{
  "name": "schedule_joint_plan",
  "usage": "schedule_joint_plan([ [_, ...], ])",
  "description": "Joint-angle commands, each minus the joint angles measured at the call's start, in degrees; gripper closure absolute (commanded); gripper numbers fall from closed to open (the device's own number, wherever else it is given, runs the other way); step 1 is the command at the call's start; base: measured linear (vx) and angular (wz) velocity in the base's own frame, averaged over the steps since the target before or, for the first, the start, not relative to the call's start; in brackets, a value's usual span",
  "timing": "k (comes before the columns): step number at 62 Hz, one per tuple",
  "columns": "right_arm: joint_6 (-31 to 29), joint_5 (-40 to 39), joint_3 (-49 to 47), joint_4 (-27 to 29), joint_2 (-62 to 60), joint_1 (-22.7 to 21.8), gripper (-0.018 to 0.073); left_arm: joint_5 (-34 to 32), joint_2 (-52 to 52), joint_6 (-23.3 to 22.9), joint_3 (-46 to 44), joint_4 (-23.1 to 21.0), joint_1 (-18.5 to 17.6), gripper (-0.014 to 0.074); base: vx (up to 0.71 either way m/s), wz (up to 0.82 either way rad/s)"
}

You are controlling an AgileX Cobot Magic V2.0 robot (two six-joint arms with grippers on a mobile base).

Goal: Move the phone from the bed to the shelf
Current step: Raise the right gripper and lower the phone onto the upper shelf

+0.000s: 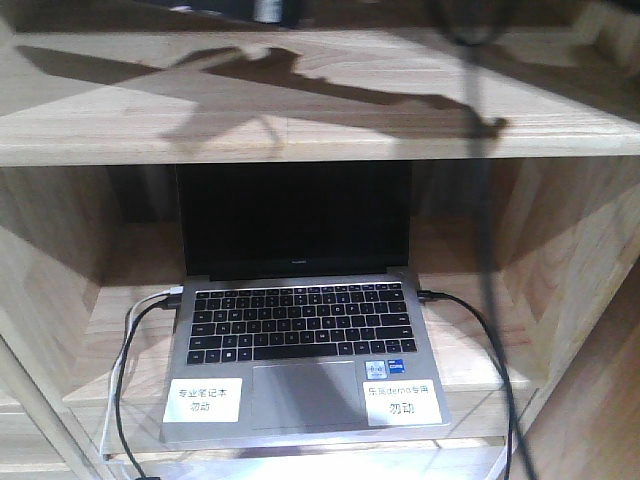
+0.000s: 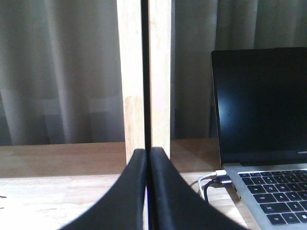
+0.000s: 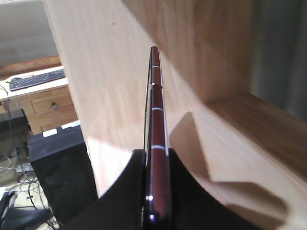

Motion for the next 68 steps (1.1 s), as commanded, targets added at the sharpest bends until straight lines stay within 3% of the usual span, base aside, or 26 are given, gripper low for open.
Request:
schedule_joint_plan([
  [1, 0.42, -5.44, -3.74, 2.58, -0.29, 2.65, 0.0561, -4.04, -0.31, -0.50, -1.43, -0.56, -0.02, 0.0595, 0.00, 0.00],
  [17, 1.44, -10.36, -3.78, 2.53, 2.88, 3.57, 0.0561, -4.04, -0.31, -0.50, -1.43, -0.56, -0.02, 0.0595, 0.00, 0.00],
  [53, 1.54, -10.93, -3.78, 1.07, 8.43, 3.57, 0.0553, -4.04, -0.31, -0.50, -1.43, -0.56, -0.02, 0.0595, 0.00, 0.00],
  [62, 2.54, -12.66, -3.78, 0.65, 8.55, 3.57, 0.0499, -4.04, -0.31, -0.50, -1.43, -0.56, -0.02, 0.0595, 0.00, 0.00],
  [68, 2.77, -13.48, -3.78, 0.44, 8.55, 3.57, 0.0414, -4.04, -0.31, -0.50, -1.43, -0.56, -0.02, 0.0595, 0.00, 0.00],
])
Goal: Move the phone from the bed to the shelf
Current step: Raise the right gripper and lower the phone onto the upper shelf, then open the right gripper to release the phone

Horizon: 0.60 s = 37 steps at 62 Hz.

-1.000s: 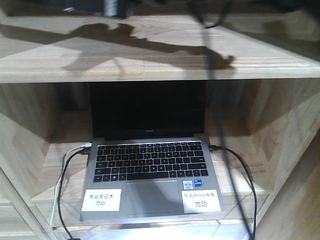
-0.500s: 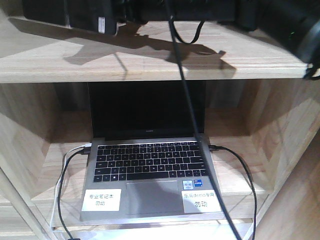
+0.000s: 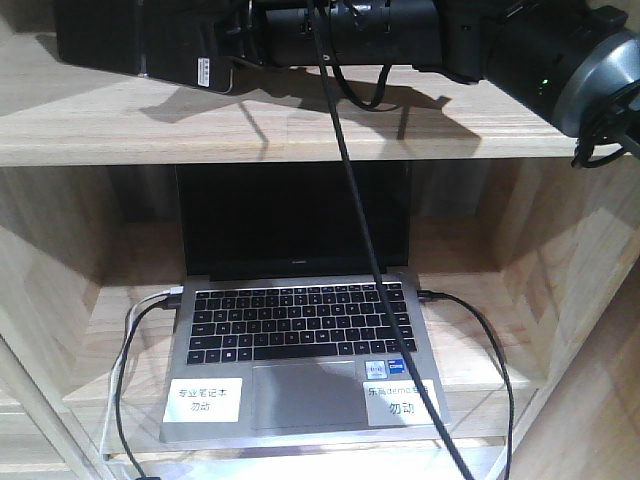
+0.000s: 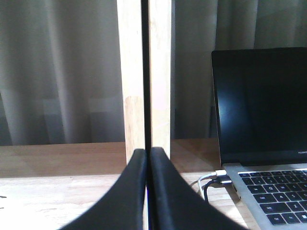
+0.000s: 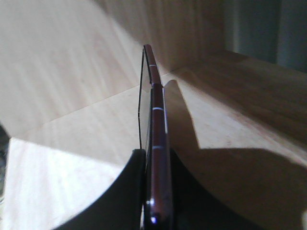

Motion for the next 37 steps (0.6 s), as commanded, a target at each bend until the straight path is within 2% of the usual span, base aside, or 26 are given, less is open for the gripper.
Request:
schedule_joint_plan([
  [1, 0.23, -2.94, -1.85, 1.85, -2.69, -0.20, 0.0397, -4.04, -0.31, -0.50, -1.43, -0.56, -0.02, 0.0595, 0.00, 0.00],
  [12, 0.16, -3.75, -1.85, 0.94, -2.69, -0.26, 0.0115, -4.04, -0.31, -0.50, -1.43, -0.56, -0.02, 0.0595, 0.00, 0.00],
  [21, 0.16, -5.53, -1.85, 0.95, -2.69, -0.26, -0.0067, -4.04, -0.31, -0.50, -1.43, -0.56, -0.02, 0.0595, 0.00, 0.00],
  [28, 0.02, -5.88, -1.85, 0.95, -2.69, -0.26, -0.0129, -4.04, -0.31, -0.50, -1.43, -0.56, -0.02, 0.0595, 0.00, 0.00],
  [37, 0.07, -5.65, -1.85, 0.95, -2.79, -0.26, -0.0122, -4.04, -0.31, -0.50, -1.43, -0.56, -0.02, 0.0595, 0.00, 0.00],
])
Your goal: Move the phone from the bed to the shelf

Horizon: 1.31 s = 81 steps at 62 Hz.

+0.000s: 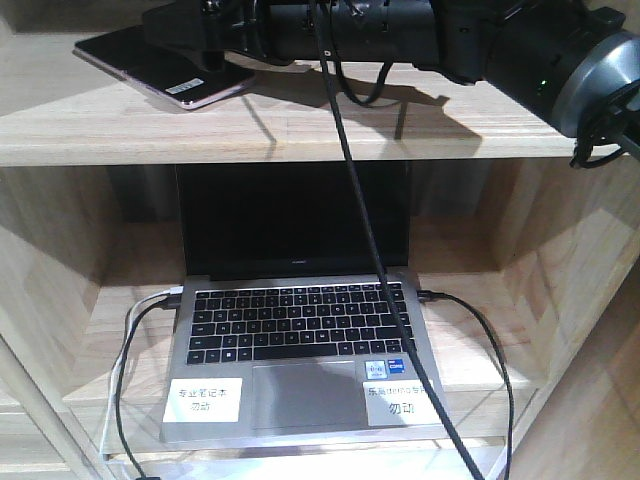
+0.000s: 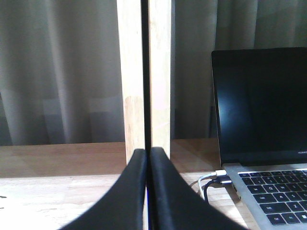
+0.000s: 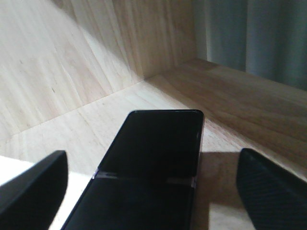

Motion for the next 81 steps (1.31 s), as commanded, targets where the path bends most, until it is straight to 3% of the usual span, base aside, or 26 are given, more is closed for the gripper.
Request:
schedule_joint_plan([
  [1, -0.19, -1.91, -1.85, 2.24, -2.99, -0.26, -0.0119, -4.04, -0.31, -0.50, -1.43, -0.56, -0.02, 0.0595, 0.00, 0.00],
  [13, -0.03, -1.16, -1.85, 2.19, -4.33, -0.26, -0.0066, -4.04, -0.31, -0.50, -1.43, -0.56, -0.02, 0.0595, 0.00, 0.00],
  [20, 0.28, 0.35, -1.85, 1.97, -5.96, -0.26, 0.0011, -4.04, -0.31, -0.50, -1.43, -0.56, -0.02, 0.0595, 0.00, 0.00],
  [29, 0.64, 2.26, -1.59, 0.95, -8.71, -0.26, 0.0233, -4.04, -0.31, -0.50, -1.43, -0.56, -0.02, 0.0595, 0.00, 0.00],
  [38, 1.53, 4.32, -1.59, -2.15, -11.57, -0.26, 0.0576, -4.04, -0.31, -0.50, -1.43, -0.56, -0.02, 0.0595, 0.00, 0.00],
  [64, 12.70, 3.53, -0.69, -13.82, -19.75, -0.19, 0.0564, -4.04, -0.31, -0.50, -1.43, -0.56, -0.02, 0.0595, 0.00, 0.00],
  [74, 12.00, -6.95, 11.69, -13.95, -26.76, -0.19, 0.0564, -4.04, -0.31, -0.50, -1.43, -0.56, -0.02, 0.0595, 0.00, 0.00],
  [81, 7.78, -11.10, 22.37, -11.80, -33.10, -0.15, 0.0564, -4.04, -0.31, -0.50, -1.43, -0.56, -0.02, 0.0595, 0.00, 0.00],
])
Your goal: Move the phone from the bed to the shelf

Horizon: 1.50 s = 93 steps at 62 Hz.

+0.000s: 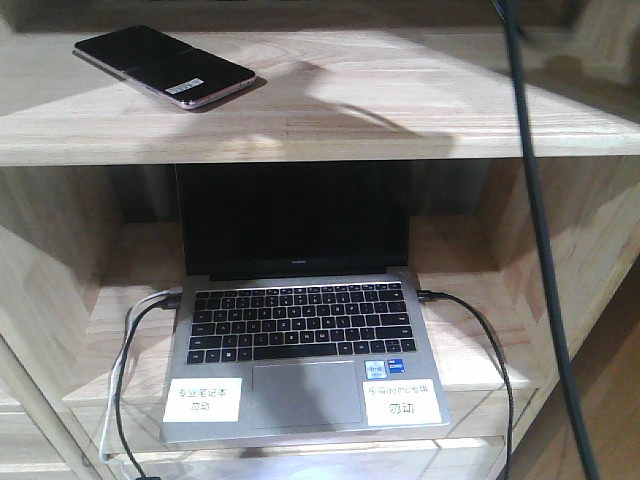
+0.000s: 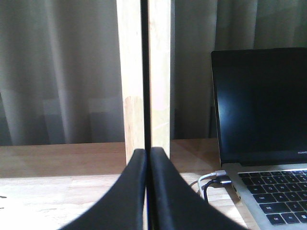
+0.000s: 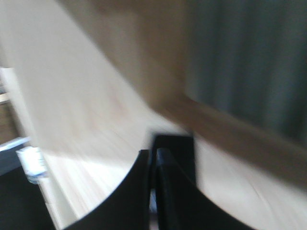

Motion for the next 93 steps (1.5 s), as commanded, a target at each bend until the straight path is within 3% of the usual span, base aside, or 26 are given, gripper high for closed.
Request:
schedule_joint_plan([
  [1, -4.17, -6.89, 6.81, 3.62, -6.93, -0.15, 0.0564, -4.04, -0.31, -0.50, -1.43, -0.56, -0.02, 0.0595, 0.00, 0.00],
  [12, -8.74, -10.99, 19.92, 5.67, -16.44, -0.15, 0.0564, -4.04, -0.31, -0.50, -1.43, -0.56, -0.02, 0.0595, 0.00, 0.00],
  [33, -8.74, -20.08, 43.82, 5.67, -34.49, -0.15, 0.0564, -4.04, -0.31, -0.50, -1.43, -0.56, -0.02, 0.0595, 0.00, 0.00],
  [56, -8.30, -22.55, 65.89, 5.89, -52.44, -0.20, 0.0564, -4.04, -0.31, -0.50, -1.43, -0.56, -0.02, 0.0595, 0.00, 0.00],
  [70, -8.30, -22.47, 72.80, 5.89, -56.18, -0.20, 0.0564, -4.04, -0.31, -0.50, -1.43, -0.56, -0.02, 0.0595, 0.00, 0.00],
  [93, -8.30, -21.42, 73.67, 5.87, -56.00, -0.20, 0.0564, -4.04, -0.31, -0.50, -1.43, -0.56, -0.02, 0.0595, 0.00, 0.00],
])
